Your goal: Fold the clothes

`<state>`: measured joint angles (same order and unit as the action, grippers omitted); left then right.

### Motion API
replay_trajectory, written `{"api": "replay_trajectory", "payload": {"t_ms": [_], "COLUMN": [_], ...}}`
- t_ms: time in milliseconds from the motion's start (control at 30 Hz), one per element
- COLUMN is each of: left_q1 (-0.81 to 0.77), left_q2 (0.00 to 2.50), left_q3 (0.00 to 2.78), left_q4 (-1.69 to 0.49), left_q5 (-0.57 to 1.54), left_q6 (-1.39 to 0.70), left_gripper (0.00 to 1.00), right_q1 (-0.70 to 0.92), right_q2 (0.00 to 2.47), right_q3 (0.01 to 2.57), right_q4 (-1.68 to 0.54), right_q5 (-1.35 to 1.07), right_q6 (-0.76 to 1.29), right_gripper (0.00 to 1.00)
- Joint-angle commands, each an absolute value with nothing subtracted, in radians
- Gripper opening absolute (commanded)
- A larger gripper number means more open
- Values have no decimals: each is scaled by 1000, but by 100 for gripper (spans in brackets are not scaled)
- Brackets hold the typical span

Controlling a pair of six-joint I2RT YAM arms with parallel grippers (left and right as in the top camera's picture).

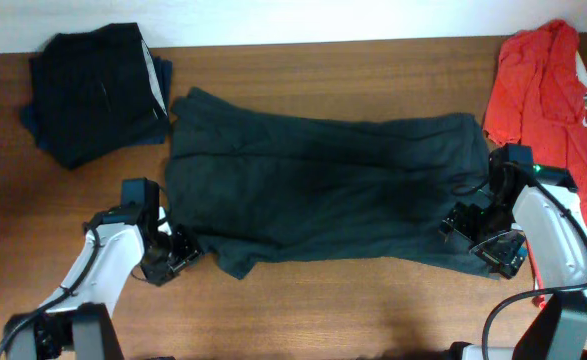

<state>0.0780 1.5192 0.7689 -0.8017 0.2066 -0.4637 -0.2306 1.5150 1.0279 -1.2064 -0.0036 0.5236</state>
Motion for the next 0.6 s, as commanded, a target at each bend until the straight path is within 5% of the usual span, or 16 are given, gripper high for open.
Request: {"api": "replay_trajectory", "payload": {"t_ms": [0, 200, 400, 567], "left_q1": [81, 81, 97, 97], "left_q2": [1563, 1563, 1563, 1563], "left_q3": [766, 771, 771, 771], "left_q4": [-766, -760, -771, -773], "left_q5": [217, 218, 214, 213], "left_q6": [-459, -459, -458, -458], "left_gripper": [56, 5, 1, 1], "right_q1": [-236, -238, -614, -725], "right_q2": [1517, 1517, 1505, 1520], "right_q3": [1024, 1024, 1024, 963], "right_q4": [-1211, -1224, -1251, -1127], "right_q5": [9, 9, 9, -129], "right_q6": [528, 564, 517, 516], "right_gripper": [99, 99, 99, 99]}}
